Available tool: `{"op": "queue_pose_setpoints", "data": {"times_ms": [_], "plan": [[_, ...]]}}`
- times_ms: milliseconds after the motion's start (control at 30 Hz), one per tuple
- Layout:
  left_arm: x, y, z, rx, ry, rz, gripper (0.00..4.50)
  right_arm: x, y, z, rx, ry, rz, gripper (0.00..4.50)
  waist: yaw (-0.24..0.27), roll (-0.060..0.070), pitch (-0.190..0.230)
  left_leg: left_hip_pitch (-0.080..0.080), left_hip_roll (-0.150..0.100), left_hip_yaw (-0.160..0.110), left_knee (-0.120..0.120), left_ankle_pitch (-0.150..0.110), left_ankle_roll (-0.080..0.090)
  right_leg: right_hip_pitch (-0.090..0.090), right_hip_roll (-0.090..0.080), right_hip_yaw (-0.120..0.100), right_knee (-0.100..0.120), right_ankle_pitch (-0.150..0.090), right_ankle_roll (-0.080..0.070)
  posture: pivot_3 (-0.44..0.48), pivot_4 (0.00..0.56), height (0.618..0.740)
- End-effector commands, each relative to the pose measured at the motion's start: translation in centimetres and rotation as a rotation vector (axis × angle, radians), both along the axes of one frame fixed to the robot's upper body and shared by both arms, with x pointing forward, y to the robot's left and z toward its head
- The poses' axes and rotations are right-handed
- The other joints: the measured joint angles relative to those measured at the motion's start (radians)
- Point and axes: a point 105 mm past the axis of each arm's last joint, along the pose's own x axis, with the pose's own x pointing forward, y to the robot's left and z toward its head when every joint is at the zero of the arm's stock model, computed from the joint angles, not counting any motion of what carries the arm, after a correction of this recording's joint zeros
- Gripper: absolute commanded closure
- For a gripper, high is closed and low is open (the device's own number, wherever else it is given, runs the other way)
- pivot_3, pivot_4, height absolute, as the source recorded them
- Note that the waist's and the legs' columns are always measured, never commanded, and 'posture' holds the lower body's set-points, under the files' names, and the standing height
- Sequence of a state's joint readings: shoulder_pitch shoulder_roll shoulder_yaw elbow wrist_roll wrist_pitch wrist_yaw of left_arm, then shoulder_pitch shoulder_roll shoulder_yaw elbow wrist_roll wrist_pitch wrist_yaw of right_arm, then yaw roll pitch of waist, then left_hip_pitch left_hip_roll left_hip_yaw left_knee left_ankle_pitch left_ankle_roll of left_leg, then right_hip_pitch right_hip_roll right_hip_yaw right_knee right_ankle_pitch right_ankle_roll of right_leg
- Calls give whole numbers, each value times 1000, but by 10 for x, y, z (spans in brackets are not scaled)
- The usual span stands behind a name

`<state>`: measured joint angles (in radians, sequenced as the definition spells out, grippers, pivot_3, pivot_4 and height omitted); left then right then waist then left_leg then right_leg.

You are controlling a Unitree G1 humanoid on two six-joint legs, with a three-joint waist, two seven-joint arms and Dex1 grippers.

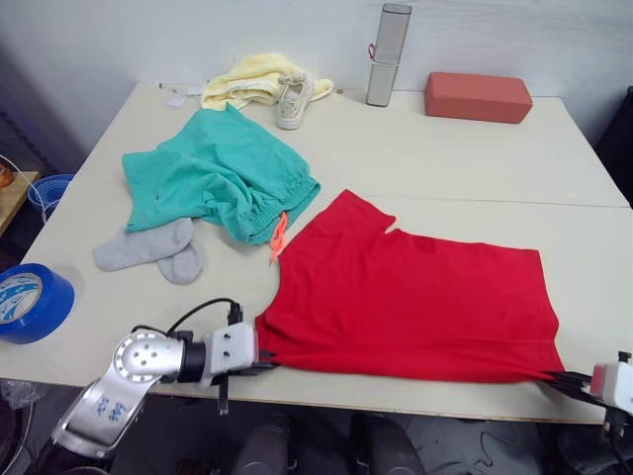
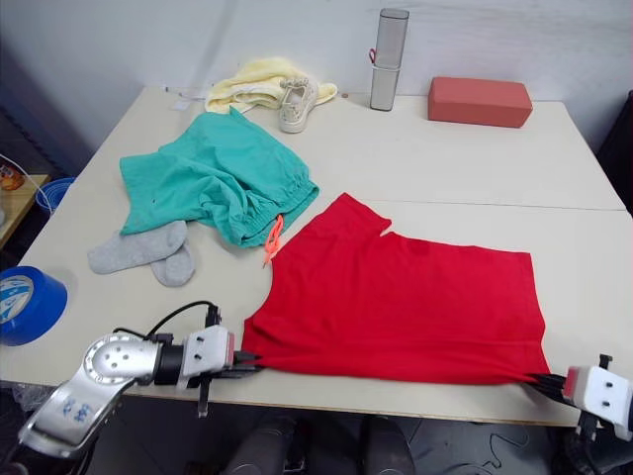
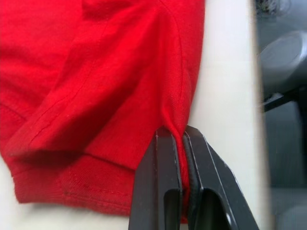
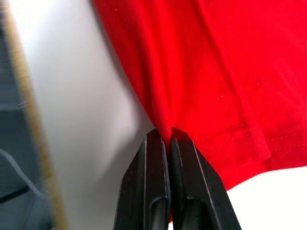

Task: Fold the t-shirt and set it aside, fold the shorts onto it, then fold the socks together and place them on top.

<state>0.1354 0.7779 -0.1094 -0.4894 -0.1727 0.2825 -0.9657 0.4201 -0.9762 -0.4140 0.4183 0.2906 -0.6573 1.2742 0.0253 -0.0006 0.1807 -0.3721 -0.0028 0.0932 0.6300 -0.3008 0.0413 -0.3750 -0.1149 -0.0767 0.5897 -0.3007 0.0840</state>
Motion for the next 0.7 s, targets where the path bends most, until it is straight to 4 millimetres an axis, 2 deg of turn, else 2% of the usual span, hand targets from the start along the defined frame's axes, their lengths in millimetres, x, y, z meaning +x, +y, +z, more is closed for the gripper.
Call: {"op": "queue_pose_setpoints", "data": {"times_ms": [33, 200, 400, 433, 533, 633, 700], "plan": [[-9, 10, 5, 39, -18, 33, 4475, -18, -2, -3, 5, 79, 8, 4500, -1, -1, 0, 0, 0, 0, 0, 0, 1, 0, 0, 0, 0, 0, -1, 0, 150, 740], [-16, 17, 2, 58, -5, 46, 4475, -25, 8, -7, 61, 132, 8, 4500, -2, 0, 0, 1, 0, 0, 0, 0, 1, 0, 0, 1, 1, -8, -14, 0, 150, 740], [-12, 17, 5, 29, -2, 82, 4475, -13, 12, 0, 99, 66, -29, 4500, -3, 0, 0, 1, 0, 0, 0, 1, 1, 0, 0, 1, 2, -8, -15, 0, 150, 740], [-9, 18, 9, -8, 10, 113, 4241, -11, 14, 4, 133, 64, -47, 4500, -5, 0, 0, 1, 0, 0, 0, 1, 1, 0, 0, 1, 2, -8, -15, 0, 150, 740], [-4, 23, 13, -8, 7, 129, 3472, -10, 16, 8, 158, 76, -49, 3802, -4, 0, 0, 1, 0, 0, 0, 1, 1, -1, 0, 1, 2, -7, -13, 0, 150, 740], [-8, 29, 14, -4, 35, 111, 2510, -8, 18, 11, 161, 51, -35, 2791, -3, 0, 0, 1, 0, 0, 0, 1, 1, -1, 0, 1, 3, -6, -11, 0, 150, 740], [-14, 38, 18, -6, 77, 92, 1851, -10, 20, 23, 233, 45, -67, 2051, -3, 1, 1, 1, 0, 1, 0, 1, 1, -1, 0, 1, 2, -6, -11, 0, 150, 740]]}}
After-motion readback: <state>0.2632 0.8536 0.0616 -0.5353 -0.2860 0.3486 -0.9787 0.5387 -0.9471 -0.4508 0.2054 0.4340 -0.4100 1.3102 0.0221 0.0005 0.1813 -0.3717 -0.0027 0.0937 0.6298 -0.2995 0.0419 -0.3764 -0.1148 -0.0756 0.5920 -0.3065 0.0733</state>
